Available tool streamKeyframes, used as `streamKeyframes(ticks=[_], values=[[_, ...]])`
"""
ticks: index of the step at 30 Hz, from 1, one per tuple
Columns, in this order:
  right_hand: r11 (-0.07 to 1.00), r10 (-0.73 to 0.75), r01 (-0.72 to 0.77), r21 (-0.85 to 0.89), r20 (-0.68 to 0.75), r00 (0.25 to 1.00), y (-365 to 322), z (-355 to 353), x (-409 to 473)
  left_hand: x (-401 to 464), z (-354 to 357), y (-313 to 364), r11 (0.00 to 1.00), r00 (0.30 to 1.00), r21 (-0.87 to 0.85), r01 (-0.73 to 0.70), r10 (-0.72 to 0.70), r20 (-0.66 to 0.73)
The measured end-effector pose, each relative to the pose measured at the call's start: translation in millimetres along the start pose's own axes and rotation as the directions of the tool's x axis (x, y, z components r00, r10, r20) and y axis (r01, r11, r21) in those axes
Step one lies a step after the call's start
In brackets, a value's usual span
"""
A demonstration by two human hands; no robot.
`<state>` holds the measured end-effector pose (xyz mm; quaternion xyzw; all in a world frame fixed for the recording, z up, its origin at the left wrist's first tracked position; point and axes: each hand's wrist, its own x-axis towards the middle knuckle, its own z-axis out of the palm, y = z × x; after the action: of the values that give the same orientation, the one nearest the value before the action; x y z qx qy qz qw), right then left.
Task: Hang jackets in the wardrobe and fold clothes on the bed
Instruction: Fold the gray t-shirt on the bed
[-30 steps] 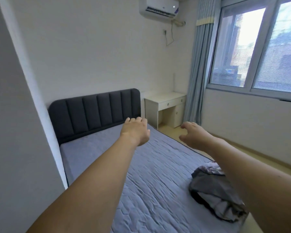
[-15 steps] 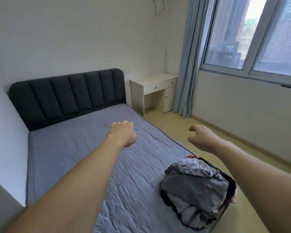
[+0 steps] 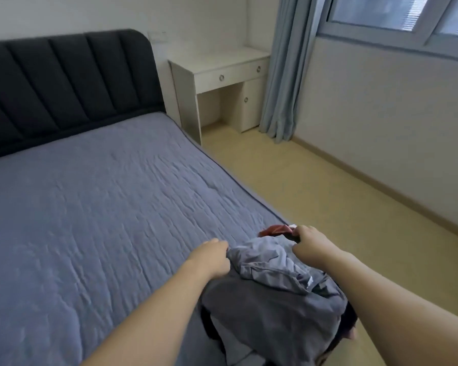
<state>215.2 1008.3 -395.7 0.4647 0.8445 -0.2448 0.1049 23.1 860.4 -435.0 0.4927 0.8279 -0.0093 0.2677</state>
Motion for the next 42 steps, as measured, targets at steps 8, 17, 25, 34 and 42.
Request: streamKeyframes(ticks=[8,17,25,34,42], values=[[0.996,0.045,-0.015,-0.087,0.353,0.934,145.9,134.3,150.1,167.0,167.7,55.9,0.997,0.990,-0.053,-0.050,0.056,0.132],[0.973,-0.151,0.198,-0.120,0.322,0.935,181.8,192.8,181.1,192.7,205.8,51.9,0.990,0.991,0.057,-0.132,0.132,0.017],[0.912,-0.402,0.410,-0.004,0.189,0.896,149.1,169.6,181.6,155.7,152.1,23.8,0.892,0.949,-0.444,-0.088,-0.060,-0.310],[0.763,-0.633,0.643,-0.062,0.128,0.763,17.8,138.4,136.2,85.2,74.3,-38.8,0.657,0.616,-0.751,0.068,-0.620,-0.487],[0.696,-0.678,0.614,-0.372,-0.060,0.732,-193.0,104.7,58.4,-115.3,-27.1,-196.9,0.656,0.245,-0.713,0.247,-0.755,-0.609]])
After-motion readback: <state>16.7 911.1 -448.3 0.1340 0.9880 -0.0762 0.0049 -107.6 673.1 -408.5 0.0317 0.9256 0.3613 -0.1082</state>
